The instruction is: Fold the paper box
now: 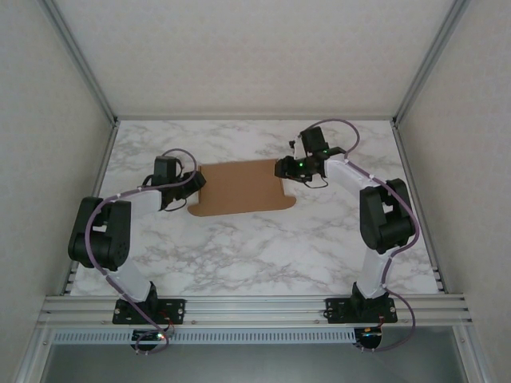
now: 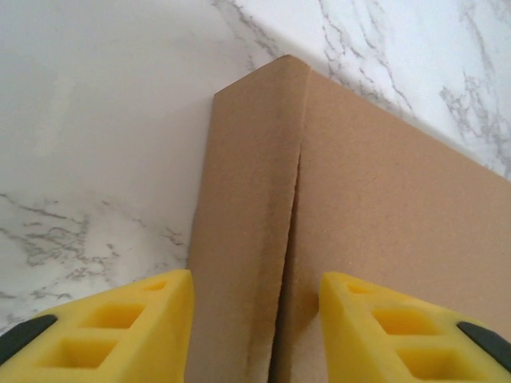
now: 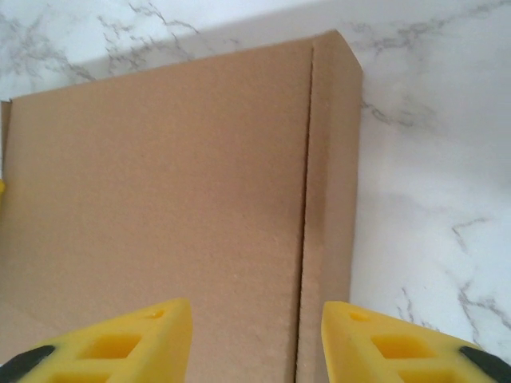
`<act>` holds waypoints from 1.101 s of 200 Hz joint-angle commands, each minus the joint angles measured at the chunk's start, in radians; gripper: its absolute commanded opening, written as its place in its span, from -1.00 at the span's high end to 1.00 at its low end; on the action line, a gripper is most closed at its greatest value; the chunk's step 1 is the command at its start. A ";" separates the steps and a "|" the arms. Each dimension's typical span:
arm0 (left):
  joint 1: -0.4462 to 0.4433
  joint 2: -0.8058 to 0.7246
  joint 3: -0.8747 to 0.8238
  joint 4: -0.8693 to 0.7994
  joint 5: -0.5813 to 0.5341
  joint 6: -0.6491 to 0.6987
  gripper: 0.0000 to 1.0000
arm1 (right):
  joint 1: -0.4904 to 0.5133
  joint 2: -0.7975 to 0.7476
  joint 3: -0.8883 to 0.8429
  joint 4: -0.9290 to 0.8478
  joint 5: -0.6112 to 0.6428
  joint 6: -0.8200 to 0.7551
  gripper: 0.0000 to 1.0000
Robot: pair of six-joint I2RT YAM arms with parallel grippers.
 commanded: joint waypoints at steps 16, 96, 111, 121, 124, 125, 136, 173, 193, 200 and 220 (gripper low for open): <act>-0.002 -0.053 -0.024 -0.055 -0.009 0.027 0.09 | -0.001 0.037 0.029 -0.055 0.010 -0.034 0.00; -0.006 -0.018 -0.046 -0.047 -0.030 0.023 0.10 | 0.010 0.131 0.035 -0.042 -0.018 -0.014 0.10; -0.009 0.001 -0.046 -0.052 -0.039 0.017 0.11 | 0.014 0.146 0.033 -0.053 0.012 -0.012 0.20; -0.010 0.015 -0.043 -0.064 -0.053 0.009 0.13 | 0.016 0.156 0.028 -0.061 0.028 -0.012 0.28; -0.010 0.021 -0.042 -0.068 -0.057 0.008 0.14 | 0.016 0.159 0.028 -0.064 0.032 -0.012 0.31; -0.010 0.023 -0.042 -0.069 -0.058 0.007 0.14 | 0.016 0.161 0.027 -0.065 0.035 -0.012 0.32; -0.013 0.039 -0.043 -0.075 -0.066 0.003 0.16 | 0.017 0.173 0.023 -0.079 0.060 -0.014 0.39; -0.028 0.089 -0.057 -0.071 -0.072 -0.045 0.24 | 0.049 0.198 0.020 -0.129 0.147 -0.043 0.46; -0.031 0.102 -0.068 -0.070 -0.092 -0.069 0.24 | 0.070 0.198 0.028 -0.158 0.200 -0.060 0.46; -0.033 0.104 -0.071 -0.072 -0.091 -0.074 0.25 | 0.074 0.198 0.031 -0.167 0.213 -0.062 0.47; -0.034 0.081 -0.069 -0.085 -0.103 -0.066 0.24 | 0.075 0.179 0.018 -0.154 0.189 -0.055 0.46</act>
